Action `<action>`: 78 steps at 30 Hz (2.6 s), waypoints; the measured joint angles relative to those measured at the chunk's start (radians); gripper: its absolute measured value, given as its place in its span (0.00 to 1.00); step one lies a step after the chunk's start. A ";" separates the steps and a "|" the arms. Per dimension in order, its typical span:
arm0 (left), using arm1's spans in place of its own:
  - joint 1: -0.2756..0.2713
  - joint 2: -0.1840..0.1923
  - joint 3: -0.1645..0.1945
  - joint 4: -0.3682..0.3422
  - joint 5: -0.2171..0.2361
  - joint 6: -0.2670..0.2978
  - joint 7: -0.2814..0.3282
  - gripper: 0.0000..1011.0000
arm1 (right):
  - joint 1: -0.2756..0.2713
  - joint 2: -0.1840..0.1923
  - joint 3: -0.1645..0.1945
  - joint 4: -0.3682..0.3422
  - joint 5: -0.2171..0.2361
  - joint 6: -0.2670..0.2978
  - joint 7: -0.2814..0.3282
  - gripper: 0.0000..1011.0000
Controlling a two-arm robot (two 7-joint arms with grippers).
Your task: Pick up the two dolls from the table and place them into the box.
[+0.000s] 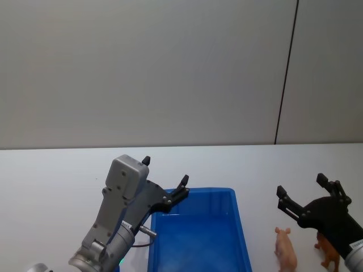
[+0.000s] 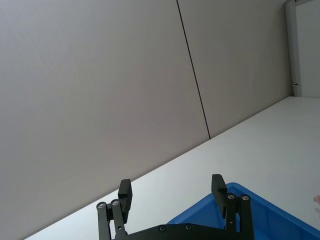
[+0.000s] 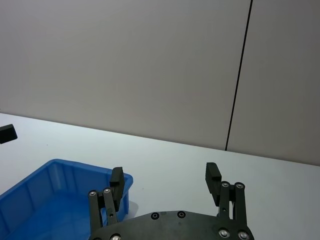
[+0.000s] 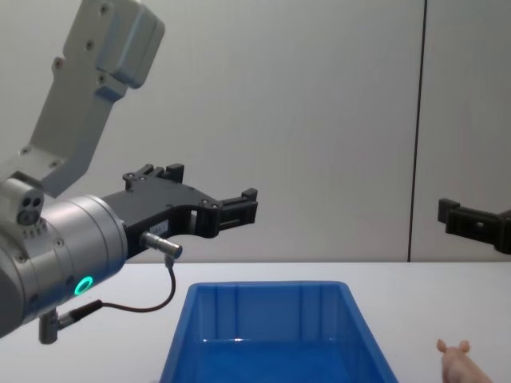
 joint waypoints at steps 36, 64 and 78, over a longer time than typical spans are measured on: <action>0.000 0.000 0.000 0.000 0.000 0.000 0.000 0.99 | 0.000 0.000 0.000 0.000 0.000 0.000 0.000 0.99; 0.000 0.000 0.000 0.000 0.000 0.000 0.000 0.99 | -0.022 0.009 0.018 -0.001 -0.015 0.099 -0.089 0.99; 0.000 0.000 0.000 0.000 0.000 0.000 0.000 0.99 | -0.044 0.003 0.029 0.006 -0.006 0.188 -0.168 0.99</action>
